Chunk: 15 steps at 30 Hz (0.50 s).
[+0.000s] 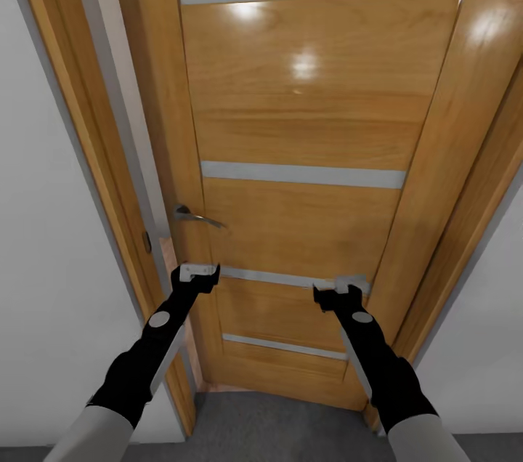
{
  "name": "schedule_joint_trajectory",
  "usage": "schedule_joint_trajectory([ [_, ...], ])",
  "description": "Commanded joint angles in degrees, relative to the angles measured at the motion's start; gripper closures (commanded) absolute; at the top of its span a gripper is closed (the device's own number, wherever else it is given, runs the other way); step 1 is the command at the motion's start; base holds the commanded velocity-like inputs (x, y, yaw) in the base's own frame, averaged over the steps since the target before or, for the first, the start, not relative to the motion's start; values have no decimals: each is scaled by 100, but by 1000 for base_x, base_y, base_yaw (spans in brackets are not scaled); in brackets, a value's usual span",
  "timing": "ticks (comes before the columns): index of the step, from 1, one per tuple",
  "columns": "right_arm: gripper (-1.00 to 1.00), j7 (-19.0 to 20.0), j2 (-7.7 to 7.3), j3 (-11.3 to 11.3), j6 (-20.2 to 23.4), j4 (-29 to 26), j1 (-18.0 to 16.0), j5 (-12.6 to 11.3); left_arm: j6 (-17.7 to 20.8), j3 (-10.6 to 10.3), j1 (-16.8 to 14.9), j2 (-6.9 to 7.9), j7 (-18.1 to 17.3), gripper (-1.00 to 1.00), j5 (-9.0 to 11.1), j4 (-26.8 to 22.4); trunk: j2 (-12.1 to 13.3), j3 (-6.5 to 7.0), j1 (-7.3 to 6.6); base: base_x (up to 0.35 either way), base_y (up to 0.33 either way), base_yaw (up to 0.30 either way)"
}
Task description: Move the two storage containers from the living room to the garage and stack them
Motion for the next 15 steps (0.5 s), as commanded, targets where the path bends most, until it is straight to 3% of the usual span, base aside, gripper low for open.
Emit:
schedule_joint_trajectory([
  [1, -100, -19, -1, 32, 84, -101, -5, 43, 0, -13, 19, 4, 27, -100, 42, -5, -4, -7, 0, 0, 0, 0],
  [8, -100, -56, -14, 132, 225, -512, -10, 167, -99, -40, 293, 5, 20, -100, 11, 5, -4, -7, 0, 0, 0, 0],
  [15, -100, -114, -5, 151, 245, -678, -19, 339, -123, -310, 455, 3, 34, -100, -117, 7, -4, -7, 0, 0, 0, 0],
])
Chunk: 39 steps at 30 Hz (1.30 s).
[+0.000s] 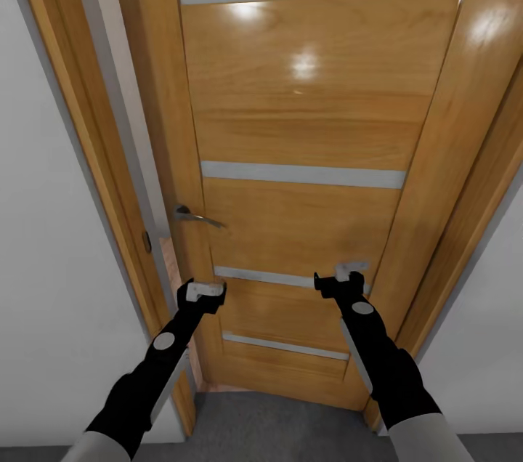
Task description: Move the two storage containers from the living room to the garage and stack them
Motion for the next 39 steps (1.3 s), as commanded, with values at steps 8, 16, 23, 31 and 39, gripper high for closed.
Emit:
schedule_joint_trajectory([
  [8, -100, -21, -5, 12, 54, -120, -12, 99, -210, -102, 257, -3, 28, -100, -1, 345, -4, -7, 0, 0, 0, 0],
  [16, -100, -16, -6, 17, 200, -133, -65, 101, -452, -112, 439, -18, 20, -100, 2, 924, -4, -7, 0, 0, 0, 0],
  [23, -100, -14, -7, 32, 271, -127, -205, 103, -673, -114, 558, -19, 8, -100, 21, 1217, -4, -7, 0, 30, 0, 0],
  [31, -100, 21, -19, 118, 454, -121, -229, 89, -716, -114, 595, -22, -1, -100, 14, 1325, -4, -7, 0, 149, 0, 0],
  [39, -100, 49, -23, 128, 482, -108, -232, 79, -724, -114, 599, -22, -3, -100, 12, 1338, -4, -7, 0, 103, 0, 0],
])
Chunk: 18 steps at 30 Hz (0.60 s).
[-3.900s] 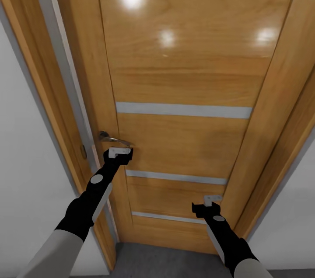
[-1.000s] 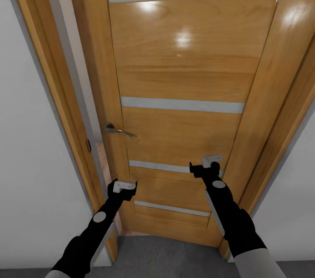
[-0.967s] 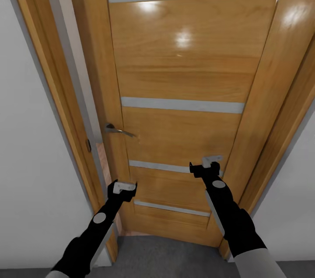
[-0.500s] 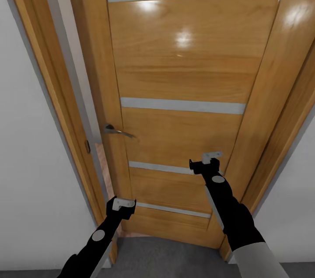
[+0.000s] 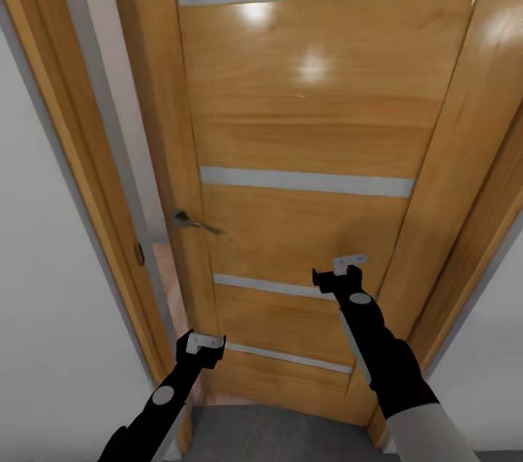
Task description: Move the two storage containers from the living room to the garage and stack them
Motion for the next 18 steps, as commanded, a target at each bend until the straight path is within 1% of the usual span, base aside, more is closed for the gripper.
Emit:
schedule_joint_trajectory([
  [1, -100, -7, -3, 13, 22, -9, -46, 74, -19, -19, -4, 2, 27, -100, 25, 4, -3, -5, 54, 120, 0, 0],
  [7, -100, 9, -11, 12, 19, 15, -46, 72, -20, -17, -1, 4, 28, -100, 42, 5, -3, -5, 54, 55, 0, 0],
  [12, -100, 10, -15, 10, 17, 22, -46, 79, -20, -15, -2, 7, 26, -100, 39, 6, -3, -5, 54, 119, 0, 0],
  [18, -100, 4, -25, -1, 16, 24, -46, 80, -21, -13, -3, 4, 28, -100, 49, 6, -3, -5, 54, 33, 0, 0],
])
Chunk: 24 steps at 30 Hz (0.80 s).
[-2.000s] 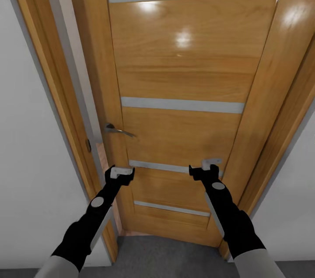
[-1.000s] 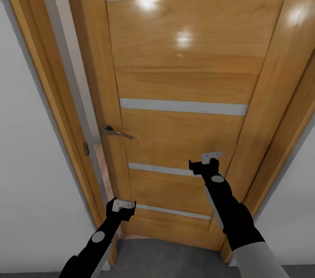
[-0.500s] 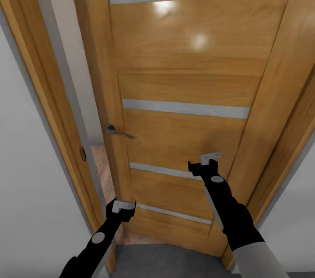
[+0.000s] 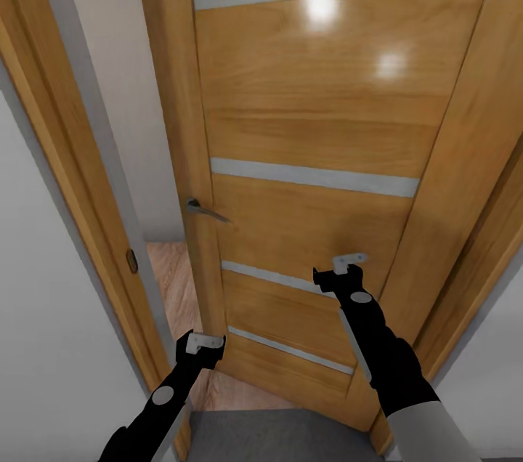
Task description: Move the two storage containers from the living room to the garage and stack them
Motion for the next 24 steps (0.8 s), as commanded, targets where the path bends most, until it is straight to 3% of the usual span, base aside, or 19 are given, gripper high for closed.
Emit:
schedule_joint_trajectory([
  [1, -100, -19, -4, 8, 43, -7, -4, 66, -18, -18, -5, 2, 27, -100, 28, 3, -3, -6, 1, 11, 0, 0],
  [24, -100, -7, -17, 2, 26, 2, 5, 57, -17, -16, -4, 0, 27, -100, 10, 44, -3, -6, 1, 44, 0, 0],
])
